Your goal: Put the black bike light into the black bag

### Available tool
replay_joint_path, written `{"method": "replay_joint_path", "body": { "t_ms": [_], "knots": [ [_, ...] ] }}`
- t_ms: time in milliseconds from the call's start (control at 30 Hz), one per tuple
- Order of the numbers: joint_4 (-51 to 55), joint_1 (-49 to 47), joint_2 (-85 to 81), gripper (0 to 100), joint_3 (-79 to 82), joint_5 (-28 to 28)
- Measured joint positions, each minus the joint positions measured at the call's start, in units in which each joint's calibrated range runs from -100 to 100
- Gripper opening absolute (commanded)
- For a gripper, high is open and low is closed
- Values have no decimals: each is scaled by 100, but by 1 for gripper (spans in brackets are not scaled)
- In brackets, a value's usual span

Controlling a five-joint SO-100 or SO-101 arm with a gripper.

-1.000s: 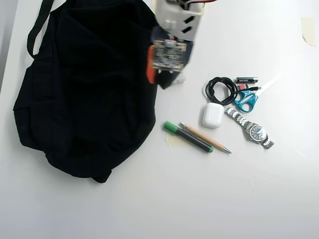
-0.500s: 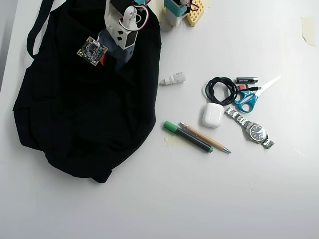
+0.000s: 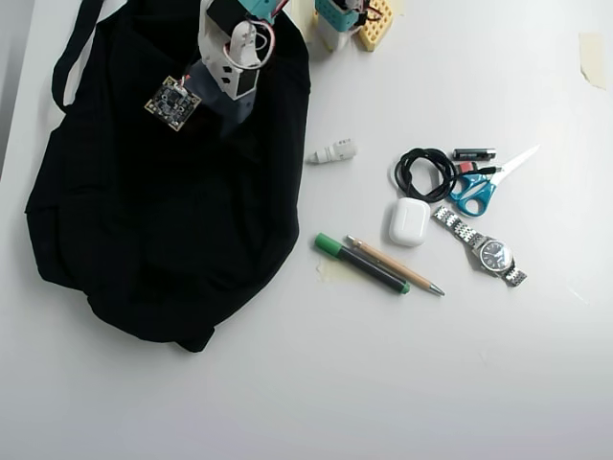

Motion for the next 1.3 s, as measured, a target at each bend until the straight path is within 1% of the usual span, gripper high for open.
{"method": "replay_joint_path", "body": {
  "t_ms": [33,67,100,133,167,200,233,267,300,333,400,467,533,567,633,767,1033,1200,1300],
  "knots": [
    [324,-183,-317,41,-256,-10],
    [912,-617,-967,40,-623,-73],
    [1346,-903,-1410,34,-870,-254],
    [1611,-1152,-1701,15,-1015,-357],
    [2292,-1688,-2319,1,-1305,-547],
    [2505,-1996,-2744,2,-1399,-606],
    [2573,-2517,-3294,2,-1408,-615],
    [2625,-2745,-3570,2,-1399,-664],
    [2752,-3369,-4287,2,-1152,-796],
    [2769,-3692,-4762,2,-819,-894],
    [2735,-4125,-5221,2,-333,-928],
    [2608,-4506,-6180,2,427,-1031],
    [2454,-4910,-6964,2,1195,-1016],
    [2360,-4932,-7323,2,1587,-1084],
    [2122,-5094,-7973,2,2381,-1089],
    [1670,-5116,-9049,2,3865,-1084],
    [946,-5072,-9183,2,5418,-1084],
    [886,-5042,-9183,2,6075,-1109],
    [869,-4756,-9183,2,6527,-1109]
  ]
}}
